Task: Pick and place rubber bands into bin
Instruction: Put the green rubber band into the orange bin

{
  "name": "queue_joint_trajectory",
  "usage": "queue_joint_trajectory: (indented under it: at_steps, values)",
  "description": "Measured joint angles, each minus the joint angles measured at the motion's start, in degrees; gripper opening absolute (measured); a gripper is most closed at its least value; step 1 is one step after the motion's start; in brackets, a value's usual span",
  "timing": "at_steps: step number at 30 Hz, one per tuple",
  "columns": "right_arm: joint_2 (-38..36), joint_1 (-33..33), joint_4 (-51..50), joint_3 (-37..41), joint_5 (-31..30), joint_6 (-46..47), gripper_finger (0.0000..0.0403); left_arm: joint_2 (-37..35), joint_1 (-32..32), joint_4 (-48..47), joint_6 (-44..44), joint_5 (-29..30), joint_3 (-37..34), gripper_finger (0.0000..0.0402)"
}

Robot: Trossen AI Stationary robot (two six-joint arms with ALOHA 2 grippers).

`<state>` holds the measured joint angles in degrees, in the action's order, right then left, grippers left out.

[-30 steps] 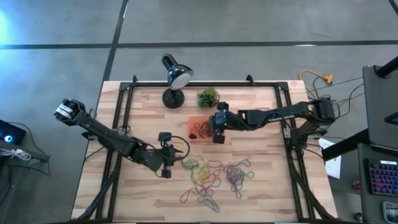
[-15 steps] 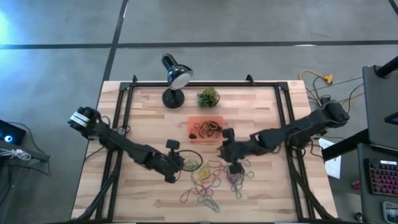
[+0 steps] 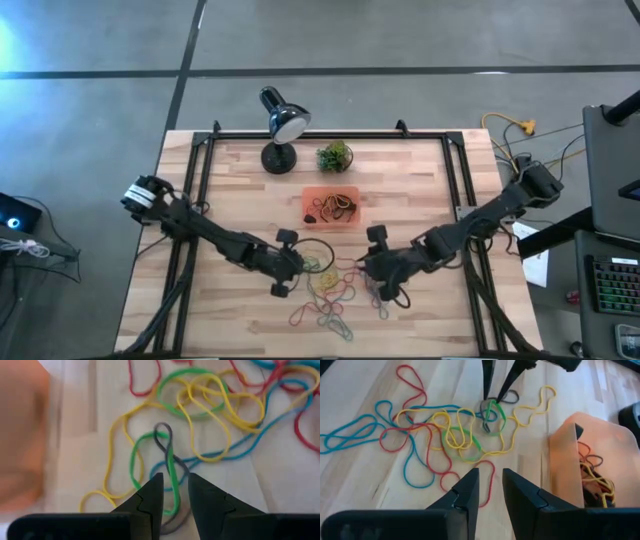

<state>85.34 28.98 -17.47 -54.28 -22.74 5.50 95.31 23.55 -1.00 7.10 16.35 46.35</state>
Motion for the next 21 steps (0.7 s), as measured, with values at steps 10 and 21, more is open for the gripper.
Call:
queue_joint_trajectory:
  at_steps: [10, 21]
  values:
    - [0.0, 1.94, 0.28, 1.74, -3.26, 3.12, 0.0068, 2.07, -1.76, 0.52, 1.09, -2.37, 0.0, 0.0075]
    - [0.0, 1.92, 0.28, 1.81, -4.43, 3.22, 0.0068, 2.07, -3.01, 0.48, 4.56, -5.9, -0.74, 0.0075]
